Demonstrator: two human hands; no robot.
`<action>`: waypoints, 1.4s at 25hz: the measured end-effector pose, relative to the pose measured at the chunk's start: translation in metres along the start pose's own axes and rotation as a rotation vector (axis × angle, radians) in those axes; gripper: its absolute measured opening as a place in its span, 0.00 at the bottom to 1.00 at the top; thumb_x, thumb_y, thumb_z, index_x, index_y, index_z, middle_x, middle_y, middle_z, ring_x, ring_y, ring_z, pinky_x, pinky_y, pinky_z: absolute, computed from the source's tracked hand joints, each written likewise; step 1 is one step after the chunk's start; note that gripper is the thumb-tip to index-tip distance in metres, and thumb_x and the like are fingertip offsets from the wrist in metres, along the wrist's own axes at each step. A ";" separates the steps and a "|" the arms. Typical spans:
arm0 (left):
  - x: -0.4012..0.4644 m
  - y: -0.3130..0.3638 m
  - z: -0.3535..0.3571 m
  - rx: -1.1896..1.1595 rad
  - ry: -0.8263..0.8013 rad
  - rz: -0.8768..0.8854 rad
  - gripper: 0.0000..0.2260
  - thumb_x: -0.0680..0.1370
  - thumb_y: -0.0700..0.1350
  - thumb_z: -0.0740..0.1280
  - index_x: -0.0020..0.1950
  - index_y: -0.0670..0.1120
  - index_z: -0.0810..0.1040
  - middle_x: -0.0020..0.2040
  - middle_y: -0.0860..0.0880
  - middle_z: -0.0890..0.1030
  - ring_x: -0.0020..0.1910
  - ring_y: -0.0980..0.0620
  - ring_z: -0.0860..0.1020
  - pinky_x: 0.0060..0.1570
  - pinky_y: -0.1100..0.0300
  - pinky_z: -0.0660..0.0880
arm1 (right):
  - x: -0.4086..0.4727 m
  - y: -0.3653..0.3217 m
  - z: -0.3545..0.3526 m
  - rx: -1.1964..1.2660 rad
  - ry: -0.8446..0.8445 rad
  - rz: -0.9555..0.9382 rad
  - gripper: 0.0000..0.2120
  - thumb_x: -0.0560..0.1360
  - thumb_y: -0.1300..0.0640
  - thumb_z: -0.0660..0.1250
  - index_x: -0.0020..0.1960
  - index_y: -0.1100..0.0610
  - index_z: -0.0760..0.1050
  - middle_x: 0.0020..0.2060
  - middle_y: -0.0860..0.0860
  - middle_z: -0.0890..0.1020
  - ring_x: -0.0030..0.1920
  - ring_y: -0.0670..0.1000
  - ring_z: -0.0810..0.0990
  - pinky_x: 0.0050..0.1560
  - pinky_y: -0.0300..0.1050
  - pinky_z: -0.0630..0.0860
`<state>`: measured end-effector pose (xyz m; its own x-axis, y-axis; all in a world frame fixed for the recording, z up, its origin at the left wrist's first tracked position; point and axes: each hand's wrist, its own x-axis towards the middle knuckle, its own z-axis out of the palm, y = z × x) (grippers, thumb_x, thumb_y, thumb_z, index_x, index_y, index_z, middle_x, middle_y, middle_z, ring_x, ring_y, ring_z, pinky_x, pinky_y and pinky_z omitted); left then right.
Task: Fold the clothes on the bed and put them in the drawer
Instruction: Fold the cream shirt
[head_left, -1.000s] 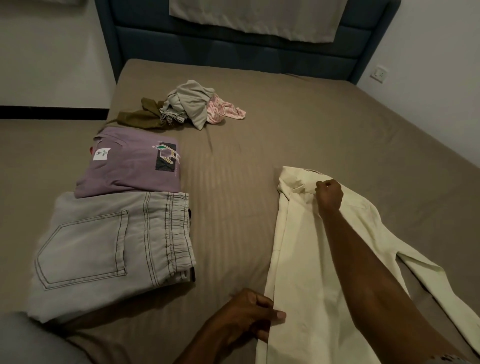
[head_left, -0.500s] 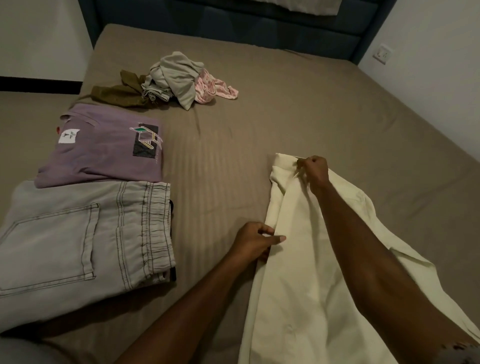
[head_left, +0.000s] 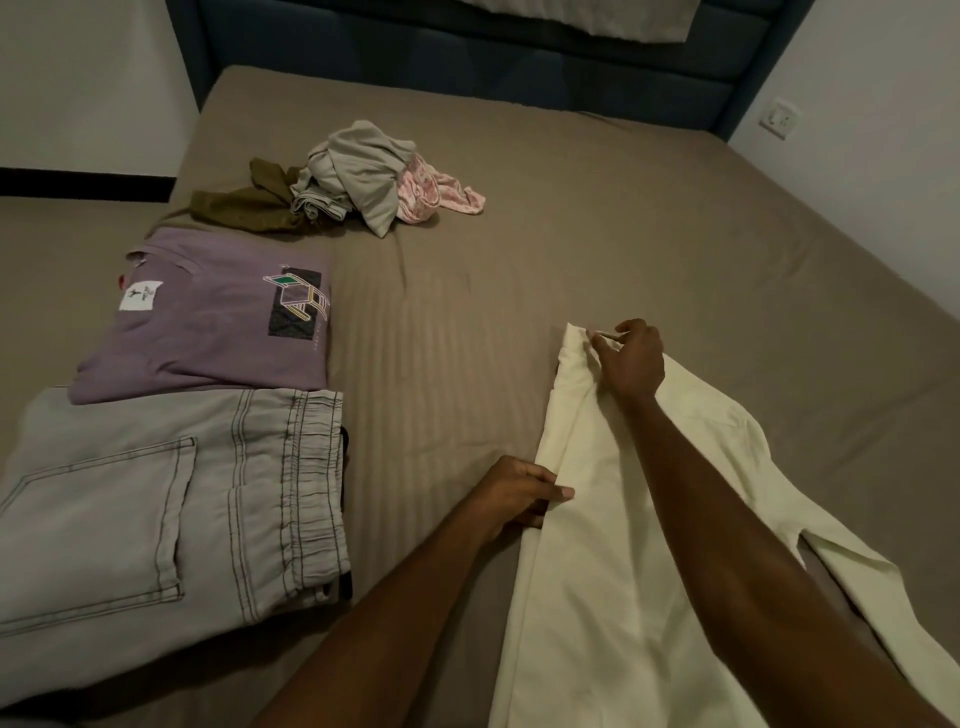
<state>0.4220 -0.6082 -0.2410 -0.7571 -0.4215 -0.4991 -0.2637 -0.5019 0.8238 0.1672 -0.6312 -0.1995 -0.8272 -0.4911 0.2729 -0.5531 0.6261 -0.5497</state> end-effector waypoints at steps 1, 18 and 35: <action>-0.002 0.001 0.000 -0.002 -0.009 -0.002 0.13 0.72 0.38 0.79 0.53 0.35 0.83 0.37 0.48 0.85 0.33 0.54 0.83 0.37 0.59 0.80 | -0.006 -0.005 -0.003 -0.006 0.081 0.002 0.21 0.77 0.41 0.68 0.56 0.58 0.77 0.54 0.58 0.79 0.57 0.60 0.78 0.53 0.55 0.74; -0.046 -0.036 0.015 0.063 0.082 0.162 0.14 0.72 0.43 0.79 0.56 0.46 0.84 0.44 0.43 0.87 0.41 0.43 0.86 0.43 0.46 0.83 | -0.072 -0.004 0.008 -0.043 -0.277 -0.227 0.14 0.78 0.43 0.62 0.39 0.50 0.73 0.40 0.49 0.79 0.46 0.56 0.79 0.42 0.48 0.69; -0.148 -0.067 -0.007 0.374 -0.190 -0.155 0.10 0.69 0.41 0.82 0.41 0.40 0.83 0.36 0.44 0.85 0.39 0.45 0.85 0.49 0.45 0.84 | -0.157 0.012 -0.029 -0.411 -0.375 -0.263 0.43 0.80 0.29 0.36 0.83 0.55 0.56 0.83 0.57 0.54 0.83 0.57 0.51 0.79 0.61 0.53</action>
<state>0.5560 -0.5179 -0.2239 -0.7785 -0.1992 -0.5953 -0.5544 -0.2264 0.8008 0.2875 -0.5294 -0.2256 -0.6083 -0.7934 0.0205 -0.7883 0.6010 -0.1316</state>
